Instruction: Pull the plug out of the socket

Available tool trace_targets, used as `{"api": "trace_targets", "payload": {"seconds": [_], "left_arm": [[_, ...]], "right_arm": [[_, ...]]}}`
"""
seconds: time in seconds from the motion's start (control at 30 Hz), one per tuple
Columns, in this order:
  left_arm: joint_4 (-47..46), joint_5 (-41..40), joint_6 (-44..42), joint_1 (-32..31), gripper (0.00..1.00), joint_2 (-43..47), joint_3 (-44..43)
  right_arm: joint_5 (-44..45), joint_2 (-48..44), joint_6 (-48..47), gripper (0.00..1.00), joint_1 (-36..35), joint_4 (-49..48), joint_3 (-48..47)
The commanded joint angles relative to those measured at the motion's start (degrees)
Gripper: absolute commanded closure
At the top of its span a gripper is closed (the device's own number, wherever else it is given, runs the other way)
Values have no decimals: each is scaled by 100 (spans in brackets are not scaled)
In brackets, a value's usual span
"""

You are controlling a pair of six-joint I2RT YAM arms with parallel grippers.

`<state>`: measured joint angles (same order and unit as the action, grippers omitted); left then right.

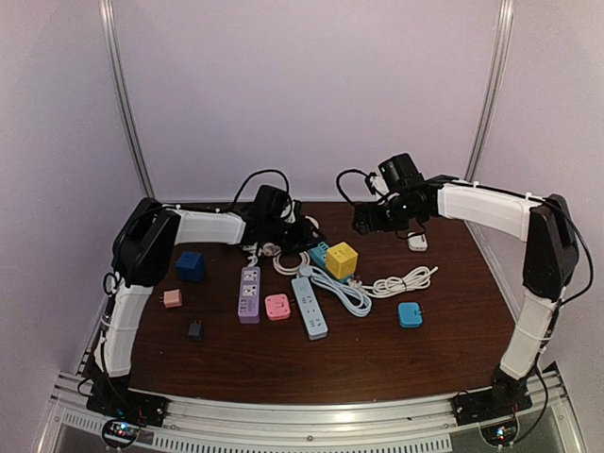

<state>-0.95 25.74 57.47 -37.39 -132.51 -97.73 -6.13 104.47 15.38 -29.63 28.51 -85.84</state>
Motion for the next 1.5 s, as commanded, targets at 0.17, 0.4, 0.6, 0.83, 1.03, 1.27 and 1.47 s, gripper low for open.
{"api": "trace_targets", "payload": {"seconds": [0.17, 0.4, 0.6, 0.83, 1.03, 1.27, 1.47], "left_arm": [[-492, 322, 511, -14, 86, -572, -602], [-336, 315, 670, -14, 98, -767, -609], [-42, 214, 642, -14, 100, -777, -582], [361, 80, 631, -14, 100, -785, -576], [498, 13, 603, -14, 100, -794, -595], [659, -44, 530, -14, 99, -803, -637], [694, -51, 521, -14, 99, -803, -609]], "right_arm": [[-95, -29, -398, 12, -340, 150, -73], [-132, 242, -713, 9, -455, 338, -220], [-202, 545, -940, 4, -531, 410, -354], [-272, 808, -1027, 3, -607, 481, -451], [-242, 876, -1067, 5, -725, 484, -410], [-192, 933, -1054, 11, -762, 503, -409], [-200, 951, -1028, 22, -784, 541, -451]]}}
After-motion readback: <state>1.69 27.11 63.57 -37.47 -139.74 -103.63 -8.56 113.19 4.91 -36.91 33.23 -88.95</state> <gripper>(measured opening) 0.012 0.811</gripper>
